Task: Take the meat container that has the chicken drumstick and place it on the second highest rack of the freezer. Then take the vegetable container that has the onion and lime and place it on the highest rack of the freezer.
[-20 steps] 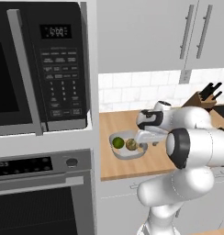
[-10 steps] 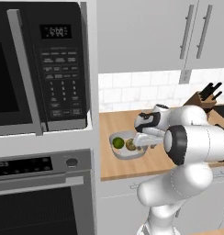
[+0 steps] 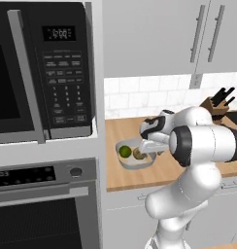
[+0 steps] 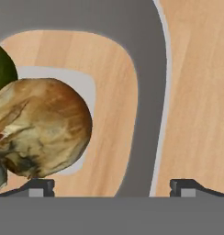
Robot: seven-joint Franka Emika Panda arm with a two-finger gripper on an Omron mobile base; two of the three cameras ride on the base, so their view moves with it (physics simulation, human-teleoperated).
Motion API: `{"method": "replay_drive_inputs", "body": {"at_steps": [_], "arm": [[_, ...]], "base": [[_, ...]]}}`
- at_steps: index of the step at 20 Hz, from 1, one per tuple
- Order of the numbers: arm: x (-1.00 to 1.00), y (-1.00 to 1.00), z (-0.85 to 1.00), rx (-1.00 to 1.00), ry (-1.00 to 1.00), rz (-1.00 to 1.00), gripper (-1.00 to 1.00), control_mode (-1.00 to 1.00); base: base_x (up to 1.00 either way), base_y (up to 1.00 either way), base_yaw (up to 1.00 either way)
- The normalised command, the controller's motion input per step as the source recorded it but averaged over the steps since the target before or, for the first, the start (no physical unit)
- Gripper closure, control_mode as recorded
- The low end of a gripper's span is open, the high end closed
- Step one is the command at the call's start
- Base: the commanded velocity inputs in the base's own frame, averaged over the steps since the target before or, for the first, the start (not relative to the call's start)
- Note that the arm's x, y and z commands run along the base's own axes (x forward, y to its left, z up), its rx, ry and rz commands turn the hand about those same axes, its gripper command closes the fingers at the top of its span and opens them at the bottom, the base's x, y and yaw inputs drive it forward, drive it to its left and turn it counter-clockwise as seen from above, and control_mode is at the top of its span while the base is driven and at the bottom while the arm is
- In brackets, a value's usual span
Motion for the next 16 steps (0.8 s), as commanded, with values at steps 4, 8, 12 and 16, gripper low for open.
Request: {"method": "replay_drive_inputs", "body": {"at_steps": [4,8,12,16], "arm": [[0.21,-0.03,-0.09,0.00,0.00,0.01,-1.00,-1.00],[0.01,0.00,-0.23,0.00,0.00,0.03,-1.00,-1.00],[0.00,0.00,0.00,0.00,0.00,0.00,-1.00,-1.00],[0.00,0.00,0.00,0.00,0.00,0.00,-1.00,-1.00]], "base": [[0.00,0.00,0.00],[0.00,0.00,0.00],[0.00,0.00,0.00],[0.00,0.00,0.00]]}}
